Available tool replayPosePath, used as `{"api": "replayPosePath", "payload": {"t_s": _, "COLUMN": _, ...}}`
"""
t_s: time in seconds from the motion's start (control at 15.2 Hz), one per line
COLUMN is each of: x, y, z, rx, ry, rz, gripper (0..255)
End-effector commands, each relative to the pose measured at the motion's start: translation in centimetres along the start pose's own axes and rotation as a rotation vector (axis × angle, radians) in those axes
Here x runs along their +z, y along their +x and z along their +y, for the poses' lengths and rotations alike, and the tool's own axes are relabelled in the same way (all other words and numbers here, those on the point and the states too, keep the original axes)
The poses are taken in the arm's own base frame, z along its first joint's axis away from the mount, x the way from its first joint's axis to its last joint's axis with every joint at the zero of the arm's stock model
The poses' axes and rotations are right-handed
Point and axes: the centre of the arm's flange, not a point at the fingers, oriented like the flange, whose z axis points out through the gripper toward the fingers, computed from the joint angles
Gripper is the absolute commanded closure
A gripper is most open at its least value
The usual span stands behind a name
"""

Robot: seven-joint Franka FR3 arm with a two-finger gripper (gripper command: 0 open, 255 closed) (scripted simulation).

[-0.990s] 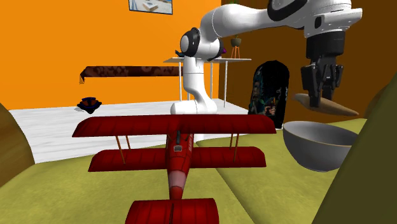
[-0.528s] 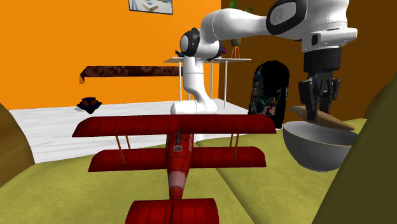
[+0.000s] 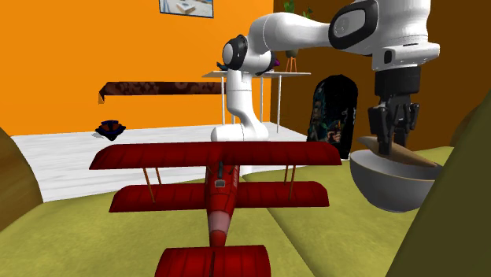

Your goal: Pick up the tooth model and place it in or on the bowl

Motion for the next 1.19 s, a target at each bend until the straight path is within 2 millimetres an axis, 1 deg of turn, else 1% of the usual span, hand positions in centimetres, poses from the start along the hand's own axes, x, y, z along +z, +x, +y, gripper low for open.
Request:
{"api": "replayPosePath", "payload": {"t_s": 0.0, "x": 0.0, "y": 0.0, "z": 0.0, "rx": 0.000, "ry": 0.000, "rz": 0.000, "gripper": 255}}
{"api": "replayPosePath", "payload": {"t_s": 0.07, "x": 0.0, "y": 0.0, "z": 0.0, "rx": 0.000, "ry": 0.000, "rz": 0.000, "gripper": 0}}
{"api": "replayPosePath", "payload": {"t_s": 0.4, "x": 0.0, "y": 0.0, "z": 0.0, "rx": 0.000, "ry": 0.000, "rz": 0.000, "gripper": 0}}
{"api": "replayPosePath", "payload": {"t_s": 0.59, "x": -4.0, "y": 0.0, "z": 0.0, "rx": 0.000, "ry": 0.000, "rz": 0.000, "gripper": 0}}
{"api": "replayPosePath", "payload": {"t_s": 0.66, "x": -5.0, "y": 0.0, "z": 0.0, "rx": 0.000, "ry": 0.000, "rz": 0.000, "gripper": 0}}
{"api": "replayPosePath", "payload": {"t_s": 1.12, "x": -5.0, "y": 0.0, "z": 0.0, "rx": 0.000, "ry": 0.000, "rz": 0.000, "gripper": 0}}
